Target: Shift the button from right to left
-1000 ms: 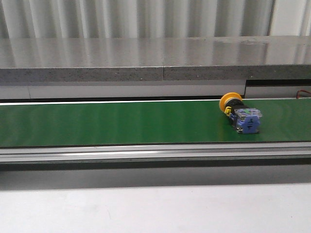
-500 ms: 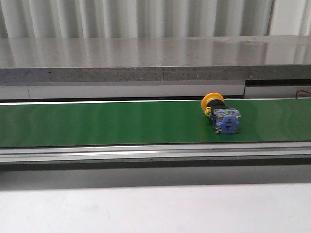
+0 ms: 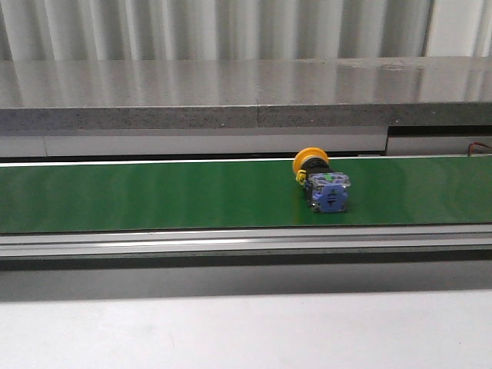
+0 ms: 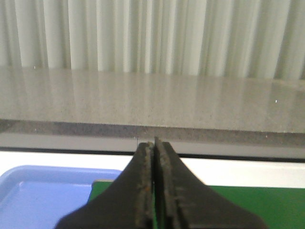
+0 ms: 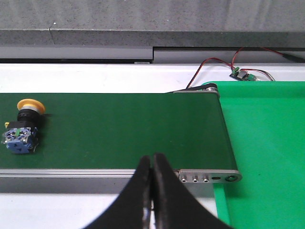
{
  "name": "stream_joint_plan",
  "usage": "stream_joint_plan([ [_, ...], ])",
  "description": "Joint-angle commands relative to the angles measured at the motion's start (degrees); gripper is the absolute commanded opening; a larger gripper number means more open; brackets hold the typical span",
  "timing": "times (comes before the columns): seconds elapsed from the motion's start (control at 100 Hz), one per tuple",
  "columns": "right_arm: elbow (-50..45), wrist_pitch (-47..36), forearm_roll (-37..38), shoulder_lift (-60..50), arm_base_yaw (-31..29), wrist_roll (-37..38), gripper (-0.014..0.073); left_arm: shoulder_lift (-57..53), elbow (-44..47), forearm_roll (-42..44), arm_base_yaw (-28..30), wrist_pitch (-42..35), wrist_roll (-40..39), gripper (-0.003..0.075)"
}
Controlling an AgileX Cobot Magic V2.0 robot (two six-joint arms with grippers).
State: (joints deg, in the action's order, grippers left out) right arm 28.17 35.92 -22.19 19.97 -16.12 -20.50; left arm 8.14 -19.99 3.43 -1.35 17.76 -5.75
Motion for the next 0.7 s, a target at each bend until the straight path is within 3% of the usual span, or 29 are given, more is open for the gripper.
stream_joint_plan([
  [0.0,1.42,-3.61,-1.48,0.25,0.03,-0.51,-0.0067,6.09,-7.5,-0.72,-0.55,4.52,-0.73,-0.002],
  [0.3,1.42,-3.61,-1.48,0.25,0.03,-0.51,-0.0067,24.59,-25.79,-0.87,-0.55,23.14,-0.5,-0.002],
  [0.69,1.42,-3.61,-1.48,0.25,0.03,-0.51,-0.0067,34.7,-27.69,-2.62,-0.55,24.63,-0.5,-0.002],
])
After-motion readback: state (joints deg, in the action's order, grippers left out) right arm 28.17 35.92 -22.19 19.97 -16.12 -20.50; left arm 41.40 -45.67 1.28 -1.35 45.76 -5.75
